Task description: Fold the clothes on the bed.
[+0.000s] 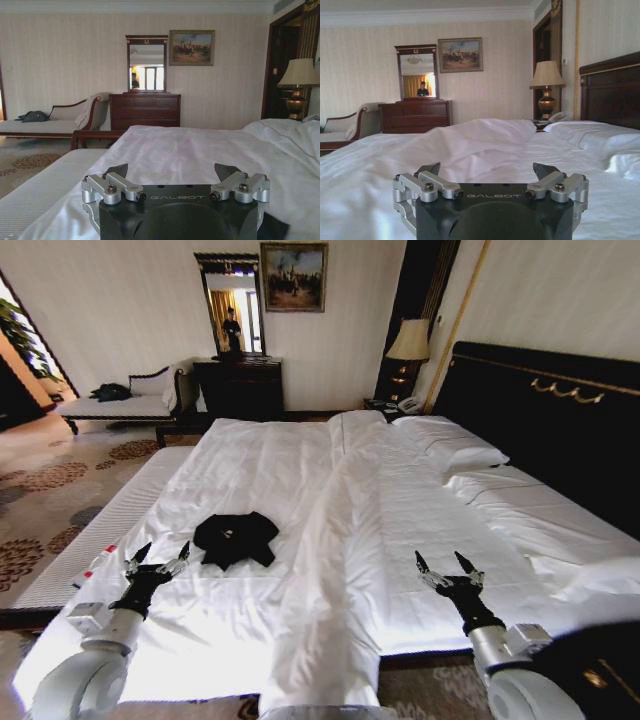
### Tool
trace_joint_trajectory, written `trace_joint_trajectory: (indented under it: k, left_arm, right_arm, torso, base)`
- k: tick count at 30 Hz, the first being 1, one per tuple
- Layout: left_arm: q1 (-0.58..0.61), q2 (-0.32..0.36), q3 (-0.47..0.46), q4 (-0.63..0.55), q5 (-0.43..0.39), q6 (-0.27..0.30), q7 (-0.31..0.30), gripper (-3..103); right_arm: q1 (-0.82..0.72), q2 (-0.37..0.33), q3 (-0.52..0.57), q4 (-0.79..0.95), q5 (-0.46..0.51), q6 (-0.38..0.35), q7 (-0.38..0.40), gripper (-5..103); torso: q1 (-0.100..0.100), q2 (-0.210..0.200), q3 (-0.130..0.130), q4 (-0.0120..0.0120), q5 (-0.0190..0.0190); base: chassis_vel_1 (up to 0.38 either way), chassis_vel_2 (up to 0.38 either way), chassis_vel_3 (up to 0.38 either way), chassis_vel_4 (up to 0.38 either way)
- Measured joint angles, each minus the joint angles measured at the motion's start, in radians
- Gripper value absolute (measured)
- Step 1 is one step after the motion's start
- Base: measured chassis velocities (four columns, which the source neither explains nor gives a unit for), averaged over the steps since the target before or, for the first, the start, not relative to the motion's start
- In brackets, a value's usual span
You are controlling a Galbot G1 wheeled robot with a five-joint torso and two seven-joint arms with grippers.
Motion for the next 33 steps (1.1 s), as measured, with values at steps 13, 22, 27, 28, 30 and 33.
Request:
trace_joint_trajectory:
  k: [13,22,27,28,30,33]
  left_arm:
    - [0.019,-0.008,-0.013,0.006,-0.001,-0.010,0.002,100]
    - [0.045,-0.031,-0.027,0.015,0.000,-0.026,0.009,100]
    - [0.064,-0.064,-0.024,0.019,0.023,-0.041,0.013,100]
    - [0.064,-0.064,-0.024,0.019,0.023,-0.041,0.013,100]
    - [0.061,-0.071,-0.015,0.021,0.033,-0.041,0.013,100]
    - [0.060,-0.085,-0.010,0.026,0.038,-0.046,0.014,100]
  right_arm:
    - [-0.069,0.034,-0.057,0.084,0.034,-0.036,0.036,100]
    - [-0.149,0.055,-0.128,0.151,0.012,-0.091,0.061,100]
    - [-0.212,0.060,-0.213,0.154,-0.045,-0.141,0.079,100]
    - [-0.212,0.060,-0.213,0.154,-0.045,-0.141,0.079,100]
    - [-0.231,0.059,-0.228,0.154,-0.062,-0.157,0.088,100]
    - [-0.251,0.052,-0.248,0.153,-0.042,-0.203,0.098,100]
  torso:
    - [0.000,0.000,0.000,0.0002,0.0000]
    - [0.000,0.000,0.000,0.0000,0.0006]
    - [0.000,0.000,0.000,0.0001,0.0001]
    - [0.000,0.000,0.000,0.0001,0.0001]
    - [0.000,0.000,0.000,-0.0002,-0.0001]
    - [0.000,0.000,0.000,0.0000,0.0003]
  base:
    - [0.136,0.212,-0.121,-0.209]
    - [0.020,0.034,-0.015,-0.038]
    - [0.000,0.000,0.000,0.000]
    - [0.000,0.000,0.000,0.000]
    - [0.000,0.000,0.000,0.000]
    - [0.000,0.000,0.000,0.000]
